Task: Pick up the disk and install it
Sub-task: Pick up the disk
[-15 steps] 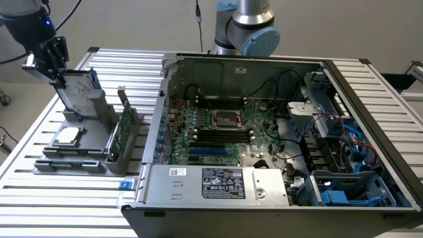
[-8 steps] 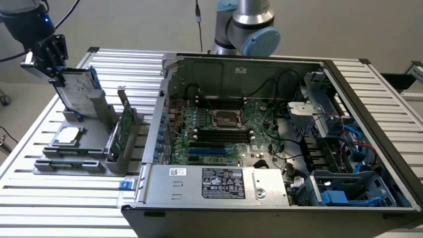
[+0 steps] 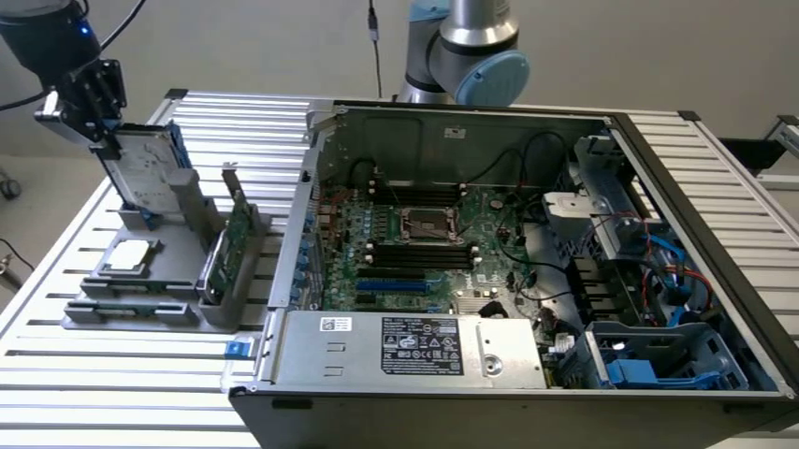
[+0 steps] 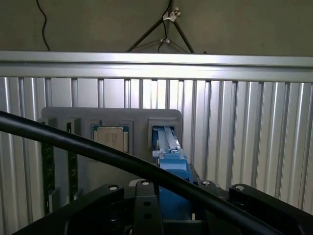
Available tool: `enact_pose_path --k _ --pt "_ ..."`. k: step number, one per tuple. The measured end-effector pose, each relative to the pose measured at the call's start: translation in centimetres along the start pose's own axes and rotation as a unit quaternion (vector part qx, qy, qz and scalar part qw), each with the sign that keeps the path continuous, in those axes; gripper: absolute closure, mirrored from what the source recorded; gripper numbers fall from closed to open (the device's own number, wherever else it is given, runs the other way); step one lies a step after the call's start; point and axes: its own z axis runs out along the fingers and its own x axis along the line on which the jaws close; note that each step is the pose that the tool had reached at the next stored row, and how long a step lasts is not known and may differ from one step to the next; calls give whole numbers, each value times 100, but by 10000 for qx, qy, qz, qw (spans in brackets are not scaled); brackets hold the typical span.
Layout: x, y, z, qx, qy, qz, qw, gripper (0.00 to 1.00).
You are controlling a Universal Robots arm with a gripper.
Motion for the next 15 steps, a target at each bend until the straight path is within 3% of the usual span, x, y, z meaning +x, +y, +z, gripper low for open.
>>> enact_pose_path --k 15 --pt "-2 -1 -330 6 0 0 10000 67"
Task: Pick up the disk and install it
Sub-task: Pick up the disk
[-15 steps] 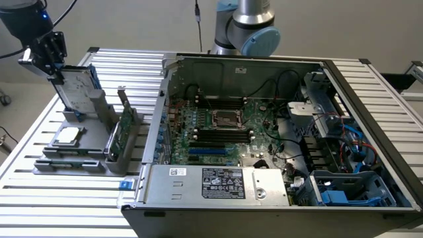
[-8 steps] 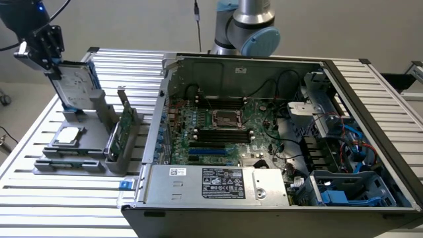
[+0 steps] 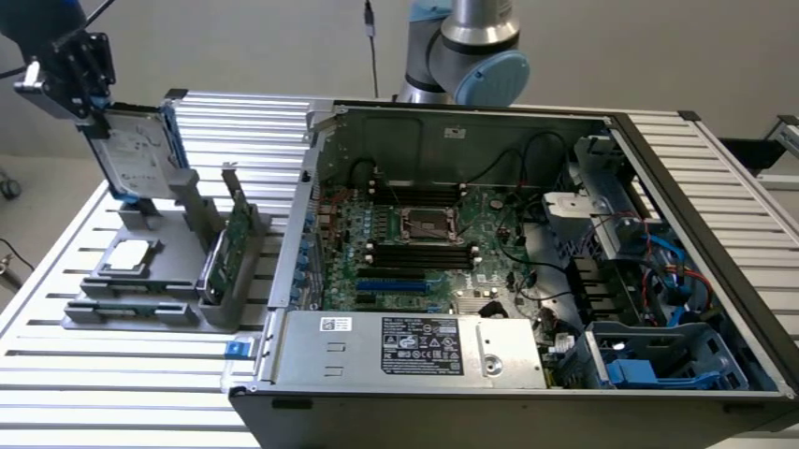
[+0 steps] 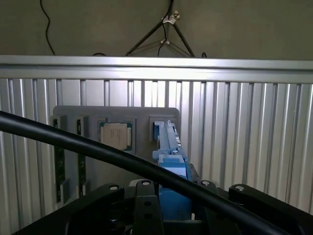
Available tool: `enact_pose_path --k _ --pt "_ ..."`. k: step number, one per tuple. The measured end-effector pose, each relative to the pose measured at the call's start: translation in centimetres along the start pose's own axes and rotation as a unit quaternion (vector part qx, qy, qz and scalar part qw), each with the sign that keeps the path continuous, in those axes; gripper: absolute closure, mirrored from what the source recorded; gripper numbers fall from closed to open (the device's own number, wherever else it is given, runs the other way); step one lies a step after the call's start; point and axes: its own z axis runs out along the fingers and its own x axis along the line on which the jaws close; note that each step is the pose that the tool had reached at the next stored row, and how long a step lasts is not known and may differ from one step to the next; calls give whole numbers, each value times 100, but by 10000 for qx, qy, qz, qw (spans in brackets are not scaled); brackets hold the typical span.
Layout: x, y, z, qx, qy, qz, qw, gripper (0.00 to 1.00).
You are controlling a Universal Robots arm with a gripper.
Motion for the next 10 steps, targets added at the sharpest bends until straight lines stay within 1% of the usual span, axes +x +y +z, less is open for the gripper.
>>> enact_pose_path --k 7,10 --pt "-1 -3 -292 1 0 -1 10000 67" --pt "-1 -3 -402 4 0 -1 10000 67"
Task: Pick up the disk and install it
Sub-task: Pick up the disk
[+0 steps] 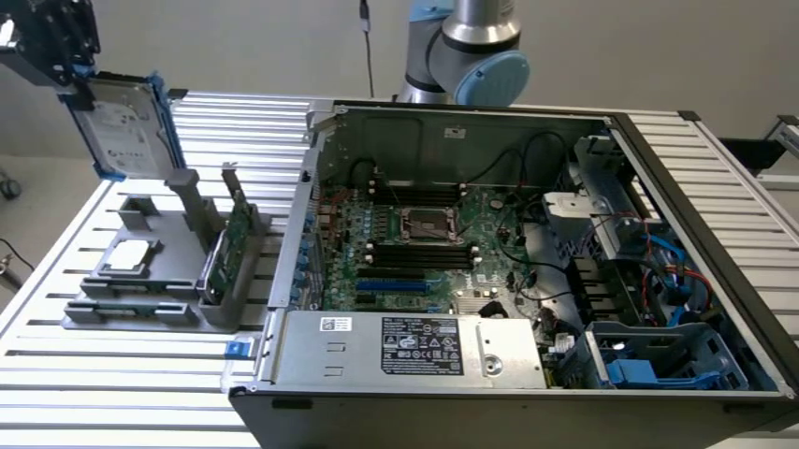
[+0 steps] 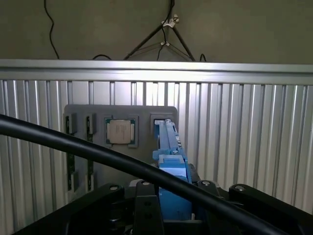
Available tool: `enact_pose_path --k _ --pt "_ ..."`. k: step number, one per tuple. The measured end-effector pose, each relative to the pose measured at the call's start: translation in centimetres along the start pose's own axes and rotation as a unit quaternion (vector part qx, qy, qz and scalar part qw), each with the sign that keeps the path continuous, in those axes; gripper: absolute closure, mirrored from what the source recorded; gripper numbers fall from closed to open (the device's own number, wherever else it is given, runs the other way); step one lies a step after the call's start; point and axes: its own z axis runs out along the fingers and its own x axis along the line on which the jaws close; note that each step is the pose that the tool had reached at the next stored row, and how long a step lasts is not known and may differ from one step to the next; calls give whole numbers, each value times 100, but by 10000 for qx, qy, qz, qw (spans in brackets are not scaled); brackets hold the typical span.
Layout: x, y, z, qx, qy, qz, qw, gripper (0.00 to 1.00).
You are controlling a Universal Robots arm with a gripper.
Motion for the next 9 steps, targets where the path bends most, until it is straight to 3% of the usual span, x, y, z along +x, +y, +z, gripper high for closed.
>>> enact_pose_path --k 9 --pt "17 -41 -274 20 0 -38 10000 67"
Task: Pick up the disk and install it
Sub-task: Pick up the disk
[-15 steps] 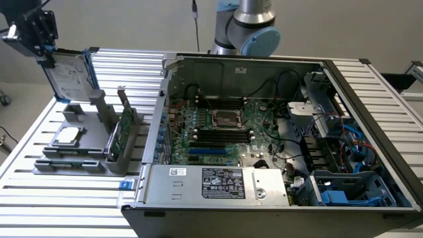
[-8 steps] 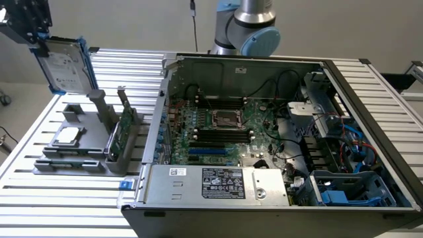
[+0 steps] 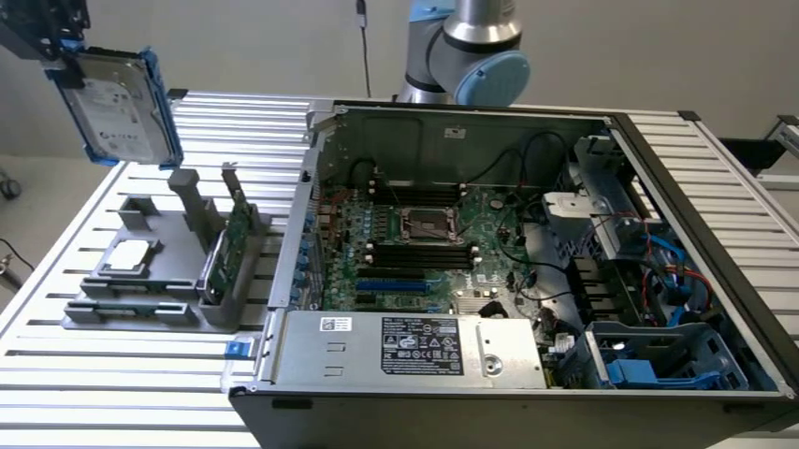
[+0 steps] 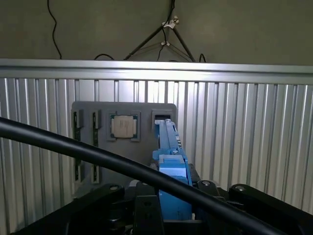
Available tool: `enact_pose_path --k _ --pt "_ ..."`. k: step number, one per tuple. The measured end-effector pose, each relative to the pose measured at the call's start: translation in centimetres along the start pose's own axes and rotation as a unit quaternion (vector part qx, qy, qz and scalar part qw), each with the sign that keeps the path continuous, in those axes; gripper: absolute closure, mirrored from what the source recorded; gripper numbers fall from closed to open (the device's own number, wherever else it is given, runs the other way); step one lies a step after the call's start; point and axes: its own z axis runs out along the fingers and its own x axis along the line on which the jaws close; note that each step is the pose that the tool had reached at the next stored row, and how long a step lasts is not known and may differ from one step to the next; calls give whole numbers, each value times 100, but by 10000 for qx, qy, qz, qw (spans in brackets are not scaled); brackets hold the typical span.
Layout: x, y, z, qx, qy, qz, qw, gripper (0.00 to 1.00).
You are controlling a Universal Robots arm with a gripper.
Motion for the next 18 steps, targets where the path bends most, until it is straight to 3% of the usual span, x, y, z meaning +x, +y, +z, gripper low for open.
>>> enact_pose_path --k 9,18 --pt "51 -78 -148 47 -1 -98 9999 67" --pt "101 -329 -265 46 -1 -148 9999 67"
